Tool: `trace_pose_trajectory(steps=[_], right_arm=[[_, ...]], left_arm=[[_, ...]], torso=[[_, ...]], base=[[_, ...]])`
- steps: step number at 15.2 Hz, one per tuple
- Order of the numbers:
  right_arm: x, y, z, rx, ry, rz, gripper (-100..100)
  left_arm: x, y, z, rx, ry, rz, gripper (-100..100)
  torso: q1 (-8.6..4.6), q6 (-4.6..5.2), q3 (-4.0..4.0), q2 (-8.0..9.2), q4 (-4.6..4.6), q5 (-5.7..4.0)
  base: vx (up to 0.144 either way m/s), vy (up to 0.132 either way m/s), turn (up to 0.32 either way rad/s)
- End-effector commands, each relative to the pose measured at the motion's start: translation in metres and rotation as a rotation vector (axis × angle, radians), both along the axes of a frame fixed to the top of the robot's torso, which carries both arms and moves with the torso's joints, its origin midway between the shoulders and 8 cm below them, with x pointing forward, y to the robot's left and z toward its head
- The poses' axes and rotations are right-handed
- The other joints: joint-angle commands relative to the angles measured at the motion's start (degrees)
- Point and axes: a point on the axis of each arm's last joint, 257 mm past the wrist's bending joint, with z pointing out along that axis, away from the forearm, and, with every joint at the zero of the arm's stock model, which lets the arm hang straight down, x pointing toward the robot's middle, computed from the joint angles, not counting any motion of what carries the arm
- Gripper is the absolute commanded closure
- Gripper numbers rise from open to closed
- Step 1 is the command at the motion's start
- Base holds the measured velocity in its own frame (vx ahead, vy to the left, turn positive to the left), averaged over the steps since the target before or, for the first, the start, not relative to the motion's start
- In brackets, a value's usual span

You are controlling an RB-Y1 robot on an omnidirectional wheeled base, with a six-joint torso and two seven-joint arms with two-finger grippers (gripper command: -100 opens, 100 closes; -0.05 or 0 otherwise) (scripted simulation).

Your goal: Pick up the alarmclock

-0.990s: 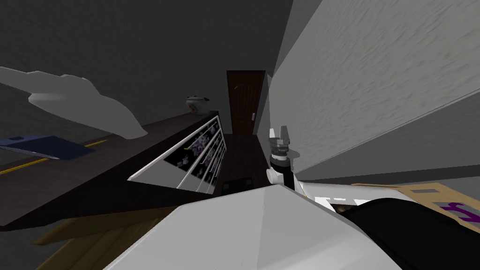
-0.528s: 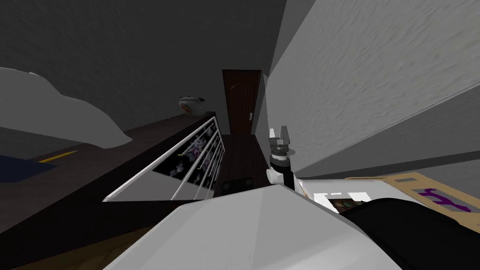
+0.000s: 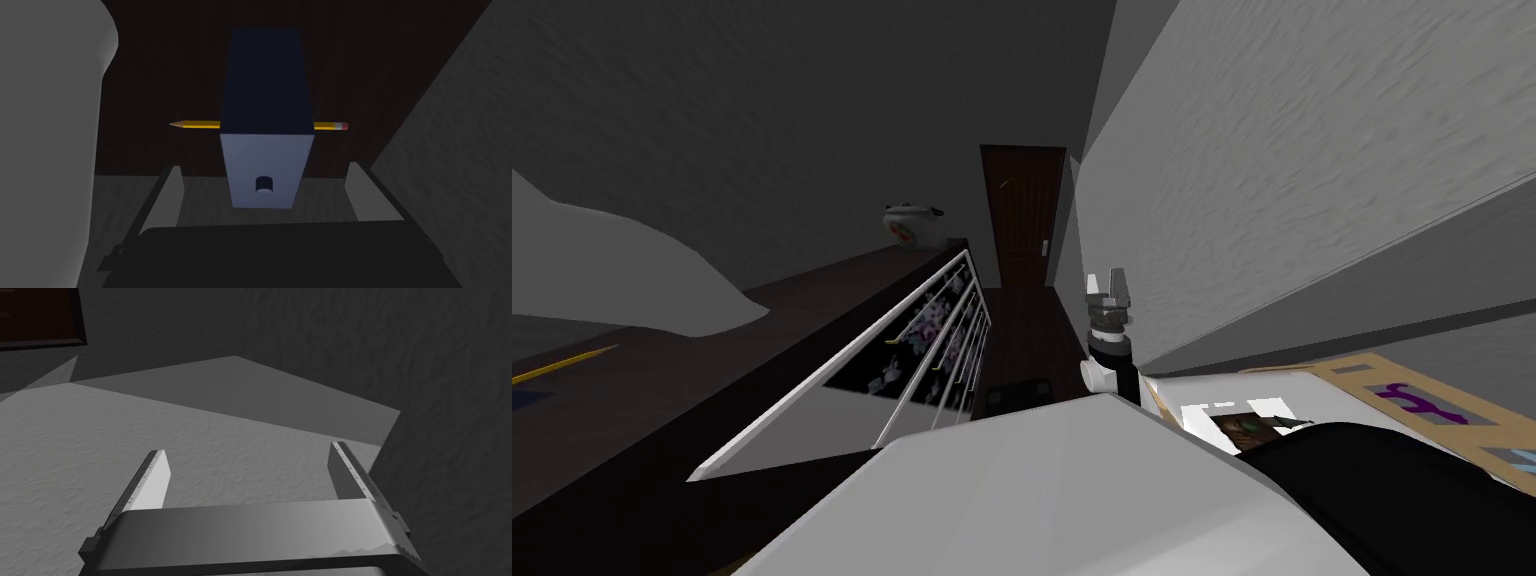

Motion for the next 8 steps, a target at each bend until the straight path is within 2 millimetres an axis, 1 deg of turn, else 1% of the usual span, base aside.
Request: trace_pose_trajectory(steps=[1,2,3,5,6,7,8], right_arm=[[0.000,0.000,0.000,0.000,0.000,0.000,0],[0.000,0.000,0.000,0.000,0.000,0.000,0],[0.000,0.000,0.000,0.000,0.000,0.000,0],[0.000,0.000,0.000,0.000,0.000,0.000,0],[0.000,0.000,0.000,0.000,0.000,0.000,0],[0.000,0.000,0.000,0.000,0.000,0.000,0],[0.000,0.000,0.000,0.000,0.000,0.000,0]], left_arm=[[-0.009,-0.007,-0.006,-0.045,0.026,0.010,-100],[-0.016,-0.012,-0.010,-0.082,0.045,0.019,-100],[-0.016,-0.013,-0.011,-0.083,0.047,0.019,-100],[-0.025,-0.020,-0.016,-0.127,0.073,0.030,-100],[-0.021,-0.015,-0.014,-0.103,0.058,0.025,-100],[-0.029,-0.009,-0.023,-0.109,0.061,0.060,-100],[-0.031,-0.007,-0.025,-0.109,0.060,0.069,-100]], torso=[[0.00,0.00,0.00,0.00,0.00,0.00],[-0.03,-0.01,0.01,0.01,0.01,0.00],[-0.03,-0.01,0.00,0.00,0.01,-0.01],[-0.07,-0.01,0.02,0.04,0.01,-0.01],[-0.09,0.00,0.03,0.04,0.01,-0.02],[-0.15,-0.01,0.04,0.06,0.02,-0.03],[-0.21,0.05,0.08,0.17,0.02,-0.04]], base=[[0.027,0.067,-0.050],[0.039,0.070,-0.044],[0.034,0.065,-0.039],[0.023,0.057,-0.046],[0.017,0.035,-0.026],[-0.035,0.017,-0.203],[-0.079,0.016,-0.281]])
